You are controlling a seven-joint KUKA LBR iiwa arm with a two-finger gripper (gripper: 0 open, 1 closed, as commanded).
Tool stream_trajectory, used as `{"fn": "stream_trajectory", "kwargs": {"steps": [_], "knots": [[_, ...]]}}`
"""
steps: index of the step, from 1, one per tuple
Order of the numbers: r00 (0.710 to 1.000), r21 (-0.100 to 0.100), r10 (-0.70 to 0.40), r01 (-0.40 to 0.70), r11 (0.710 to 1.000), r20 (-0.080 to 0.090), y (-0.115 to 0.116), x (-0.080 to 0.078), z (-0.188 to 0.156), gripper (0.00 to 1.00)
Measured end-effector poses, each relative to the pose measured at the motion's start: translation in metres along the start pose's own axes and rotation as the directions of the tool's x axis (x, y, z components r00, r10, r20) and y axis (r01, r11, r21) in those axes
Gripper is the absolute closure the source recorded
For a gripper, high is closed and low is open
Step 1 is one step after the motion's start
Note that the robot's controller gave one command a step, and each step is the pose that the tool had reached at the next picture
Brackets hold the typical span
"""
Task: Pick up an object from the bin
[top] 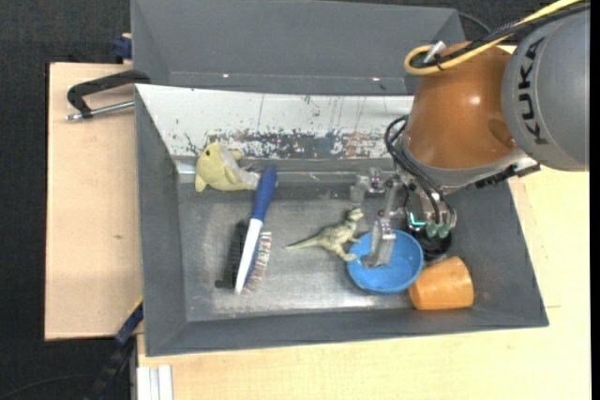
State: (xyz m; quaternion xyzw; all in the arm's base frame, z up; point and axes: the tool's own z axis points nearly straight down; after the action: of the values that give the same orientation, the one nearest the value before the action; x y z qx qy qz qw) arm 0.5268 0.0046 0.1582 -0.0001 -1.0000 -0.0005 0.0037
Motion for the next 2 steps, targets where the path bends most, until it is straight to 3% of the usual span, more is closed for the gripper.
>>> {"fn": "stream_trajectory", "kwargs": {"steps": [1, 2], "knots": [[0.997, -0.001, 0.077, -0.077, 0.997, 0.005, -0.0385, -0.0135, 0.0903, 0.0], [0.997, 0.0, 0.075, -0.075, 0.997, 0.014, -0.0382, -0.016, 0.0854, 1.0]]}}
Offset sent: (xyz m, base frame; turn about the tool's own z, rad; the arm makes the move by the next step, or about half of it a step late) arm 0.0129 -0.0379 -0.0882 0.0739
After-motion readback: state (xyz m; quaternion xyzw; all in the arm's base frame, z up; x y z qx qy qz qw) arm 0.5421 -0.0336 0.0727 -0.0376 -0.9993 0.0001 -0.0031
